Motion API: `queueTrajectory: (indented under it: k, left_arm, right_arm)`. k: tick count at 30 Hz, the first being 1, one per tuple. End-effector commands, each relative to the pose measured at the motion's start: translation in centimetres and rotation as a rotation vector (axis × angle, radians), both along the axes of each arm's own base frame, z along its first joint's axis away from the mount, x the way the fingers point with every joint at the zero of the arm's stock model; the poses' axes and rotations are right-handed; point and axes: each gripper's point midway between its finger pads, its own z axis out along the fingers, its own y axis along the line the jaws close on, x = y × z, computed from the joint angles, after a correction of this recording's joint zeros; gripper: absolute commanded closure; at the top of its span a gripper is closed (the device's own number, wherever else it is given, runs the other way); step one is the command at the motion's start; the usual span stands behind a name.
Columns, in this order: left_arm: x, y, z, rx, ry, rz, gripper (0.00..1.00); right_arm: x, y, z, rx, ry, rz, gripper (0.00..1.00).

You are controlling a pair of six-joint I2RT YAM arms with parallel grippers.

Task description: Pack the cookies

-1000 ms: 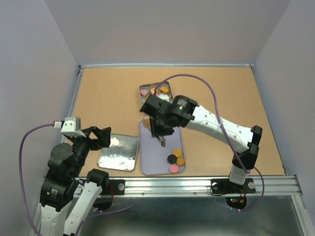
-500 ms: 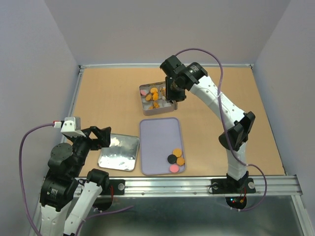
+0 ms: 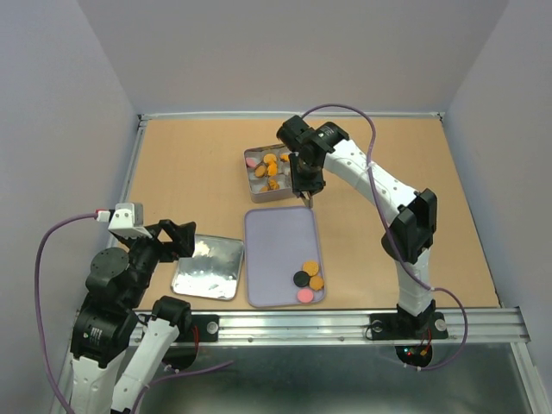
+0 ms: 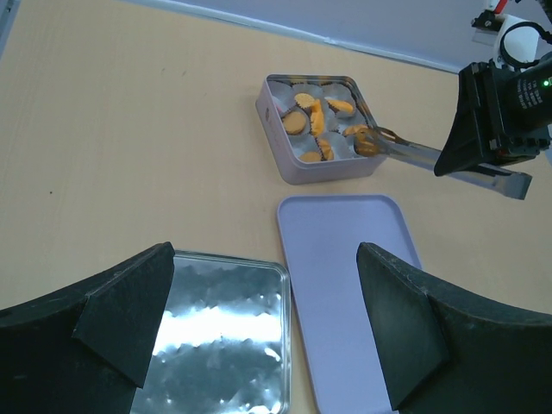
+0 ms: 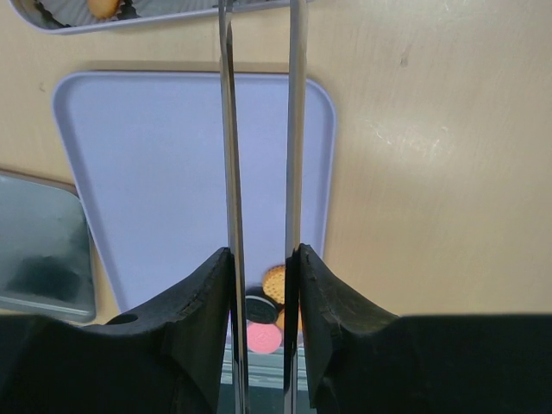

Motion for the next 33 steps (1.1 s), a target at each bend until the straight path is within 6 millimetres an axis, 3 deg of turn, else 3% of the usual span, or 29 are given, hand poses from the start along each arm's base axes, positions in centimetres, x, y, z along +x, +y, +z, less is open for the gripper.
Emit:
queueTrajectory:
  k: [1, 9, 17, 23, 26, 29, 32, 33]
  left_arm:
    - [0.8, -0.4, 0.6, 0.003, -0.02, -0.016, 0.01]
    - [0.8, -0.4, 0.6, 0.004, -0.02, -0.011, 0.01]
    - [0.8, -0.4, 0.5, 0.002, -0.016, -0.011, 0.01]
    - [0.9, -0.4, 0.4, 0.005, -0.011, -0.011, 0.01]
    - [1.0, -0.5, 0.3, 0.006, -0.008, -0.012, 0.01]
    - [1.1, -0.5, 0.3, 0.009, -0.004, -0.013, 0.01]
    - [1.1, -0.5, 0.2, 0.008, -0.001, -0.012, 0.01]
    - [1.1, -0.5, 0.2, 0.008, -0.001, -0.012, 0.01]
  right_arm:
    - [0.3, 0.4, 1.0, 0.053, -0.048, 0.007, 0.72]
    - [0.8, 0.8, 1.2, 0.059, -0.062, 0.008, 0.51]
    - [0.8, 0.6, 2.3, 0.066, -0.087, 0.012, 0.48]
    - [1.1, -0.3, 6.7, 0.105, -0.189, -0.01, 0.48]
    - [1.2, -1.6, 8.8, 0.096, -0.244, -0.037, 0.46]
    - [1.2, -4.4, 9.2, 0.047, -0.262, -0.091, 0.46]
    - [0.6, -6.8, 7.5, -0.016, -0.234, -0.132, 0.46]
    - [0.5, -7.6, 7.9, -0.011, -0.246, -0.153, 0.46]
